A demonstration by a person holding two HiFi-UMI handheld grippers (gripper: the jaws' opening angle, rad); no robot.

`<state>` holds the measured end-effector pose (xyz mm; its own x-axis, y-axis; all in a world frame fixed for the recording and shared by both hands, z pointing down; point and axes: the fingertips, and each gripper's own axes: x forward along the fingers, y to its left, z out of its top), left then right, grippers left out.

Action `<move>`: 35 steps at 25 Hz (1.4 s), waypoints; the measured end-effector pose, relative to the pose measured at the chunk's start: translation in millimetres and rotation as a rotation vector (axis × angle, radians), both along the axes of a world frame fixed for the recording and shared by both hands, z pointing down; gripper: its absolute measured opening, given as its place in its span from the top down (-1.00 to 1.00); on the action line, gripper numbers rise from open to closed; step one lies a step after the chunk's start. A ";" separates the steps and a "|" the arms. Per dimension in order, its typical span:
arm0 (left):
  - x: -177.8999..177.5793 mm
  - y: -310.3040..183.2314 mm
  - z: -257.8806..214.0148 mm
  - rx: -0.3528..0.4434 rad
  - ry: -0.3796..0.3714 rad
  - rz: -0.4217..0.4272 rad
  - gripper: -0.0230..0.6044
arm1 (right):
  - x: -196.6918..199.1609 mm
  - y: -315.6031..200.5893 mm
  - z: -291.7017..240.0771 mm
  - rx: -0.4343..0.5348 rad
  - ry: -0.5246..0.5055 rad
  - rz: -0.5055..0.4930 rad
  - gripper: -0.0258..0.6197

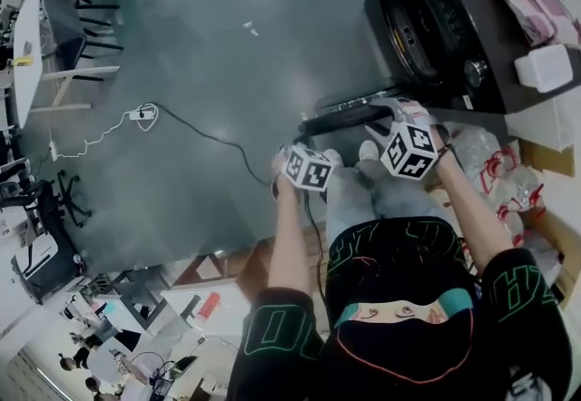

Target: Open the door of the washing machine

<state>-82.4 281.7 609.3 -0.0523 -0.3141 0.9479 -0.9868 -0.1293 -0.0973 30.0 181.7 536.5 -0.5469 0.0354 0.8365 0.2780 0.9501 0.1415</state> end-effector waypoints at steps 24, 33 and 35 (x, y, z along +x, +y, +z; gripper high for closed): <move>-26.6 -170.2 -449.7 1.196 -0.157 -0.381 0.89 | -4.7 -172.3 -335.5 -0.040 -0.916 0.607 0.91; -20.9 -184.4 -484.8 1.338 -0.143 -0.355 0.89 | 13.8 -199.3 -376.3 0.033 -1.002 0.643 0.91; -22.2 -183.3 -485.6 1.354 -0.132 -0.369 0.89 | 15.2 -202.2 -383.1 0.042 -1.021 0.644 0.91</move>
<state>-104.5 98.5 123.6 -0.3946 -0.9143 -0.0914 -0.9167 0.3985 -0.0295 45.2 -20.4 153.4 -0.8640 -0.5035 0.0021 -0.5027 0.8628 0.0543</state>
